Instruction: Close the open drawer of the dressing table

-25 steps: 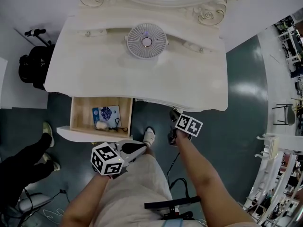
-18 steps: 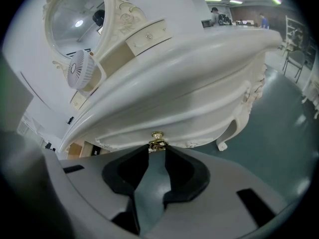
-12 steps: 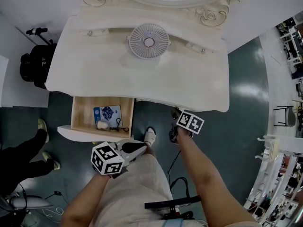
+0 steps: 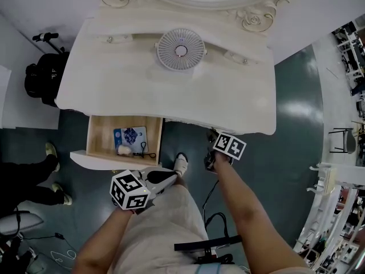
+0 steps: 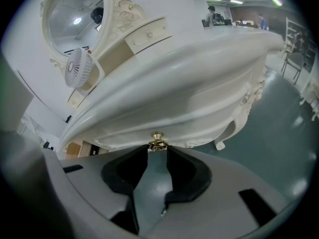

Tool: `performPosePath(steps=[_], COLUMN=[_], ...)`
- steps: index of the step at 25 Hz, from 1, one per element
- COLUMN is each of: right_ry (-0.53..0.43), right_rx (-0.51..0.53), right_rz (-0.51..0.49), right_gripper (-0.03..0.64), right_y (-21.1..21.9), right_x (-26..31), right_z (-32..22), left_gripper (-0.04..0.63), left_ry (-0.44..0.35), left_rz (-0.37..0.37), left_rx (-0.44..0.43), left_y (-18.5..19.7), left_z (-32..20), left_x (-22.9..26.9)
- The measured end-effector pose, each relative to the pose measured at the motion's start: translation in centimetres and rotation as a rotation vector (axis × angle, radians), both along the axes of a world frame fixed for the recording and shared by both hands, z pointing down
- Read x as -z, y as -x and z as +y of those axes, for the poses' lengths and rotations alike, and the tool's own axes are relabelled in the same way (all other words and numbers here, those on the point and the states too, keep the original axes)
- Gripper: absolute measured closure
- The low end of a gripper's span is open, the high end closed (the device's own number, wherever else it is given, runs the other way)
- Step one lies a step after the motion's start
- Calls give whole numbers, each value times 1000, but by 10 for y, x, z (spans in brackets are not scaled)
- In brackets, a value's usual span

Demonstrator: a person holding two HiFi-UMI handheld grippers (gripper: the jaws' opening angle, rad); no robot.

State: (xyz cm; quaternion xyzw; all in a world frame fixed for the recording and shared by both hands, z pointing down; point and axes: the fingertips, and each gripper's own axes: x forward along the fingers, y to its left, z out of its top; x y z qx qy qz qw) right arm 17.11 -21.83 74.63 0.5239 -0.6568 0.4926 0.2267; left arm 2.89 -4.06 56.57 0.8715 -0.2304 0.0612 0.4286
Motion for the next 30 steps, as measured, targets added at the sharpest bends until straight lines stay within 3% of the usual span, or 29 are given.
performPosePath(steps=[1, 3, 30], right_ry=[-3, -4, -70], right_rx=[18, 51, 146], right_rz=[10, 19, -109], right_gripper=[486, 369, 365], right_y=[0, 0, 34], right_x=[0, 0, 71], right_z=[0, 0, 74], left_gripper=[591, 591, 591], left_ry=[0, -4, -68], left_rz=[-2, -6, -3], left_rx=[1, 0, 7], left_y=[0, 1, 31], left_z=[0, 1, 25], left_x=[0, 0, 30])
